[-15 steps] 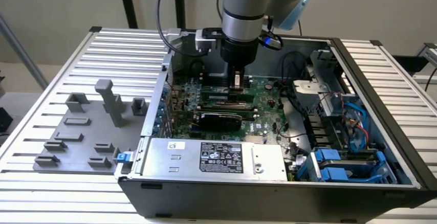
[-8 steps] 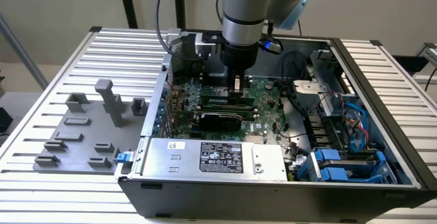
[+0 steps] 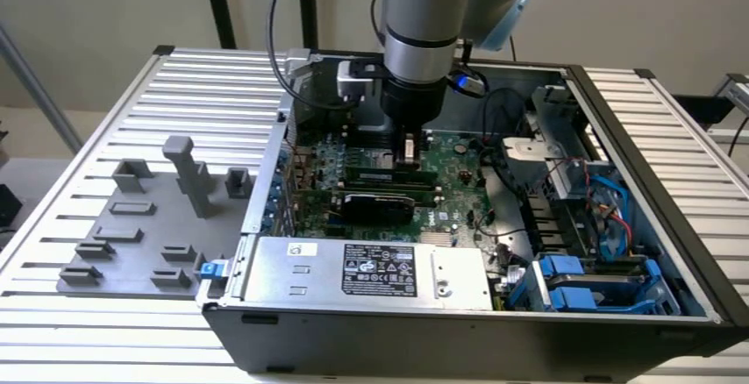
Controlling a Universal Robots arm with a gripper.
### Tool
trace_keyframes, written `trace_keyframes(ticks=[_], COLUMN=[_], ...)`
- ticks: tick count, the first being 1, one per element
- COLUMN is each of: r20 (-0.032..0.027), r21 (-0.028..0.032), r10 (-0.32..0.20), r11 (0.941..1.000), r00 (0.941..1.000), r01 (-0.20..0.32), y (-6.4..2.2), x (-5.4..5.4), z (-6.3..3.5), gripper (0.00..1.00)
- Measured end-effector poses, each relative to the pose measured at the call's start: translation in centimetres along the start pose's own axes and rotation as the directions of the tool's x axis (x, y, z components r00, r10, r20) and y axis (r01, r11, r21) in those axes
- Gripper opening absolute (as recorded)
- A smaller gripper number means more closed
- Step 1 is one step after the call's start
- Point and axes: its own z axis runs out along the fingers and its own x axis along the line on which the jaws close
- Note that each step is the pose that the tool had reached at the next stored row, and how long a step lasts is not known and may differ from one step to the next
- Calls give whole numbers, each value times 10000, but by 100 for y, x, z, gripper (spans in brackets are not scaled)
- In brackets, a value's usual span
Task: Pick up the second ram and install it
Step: 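Insert the second ram into the second slot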
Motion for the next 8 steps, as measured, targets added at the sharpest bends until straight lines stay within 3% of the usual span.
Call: trace_keyframes(ticks=[8], r20=[9], r21=[-62], r10=[-81], r11=[9999], r00=[10000], r01=[81], y=[-11], x=[11], z=[21], gripper=[14])
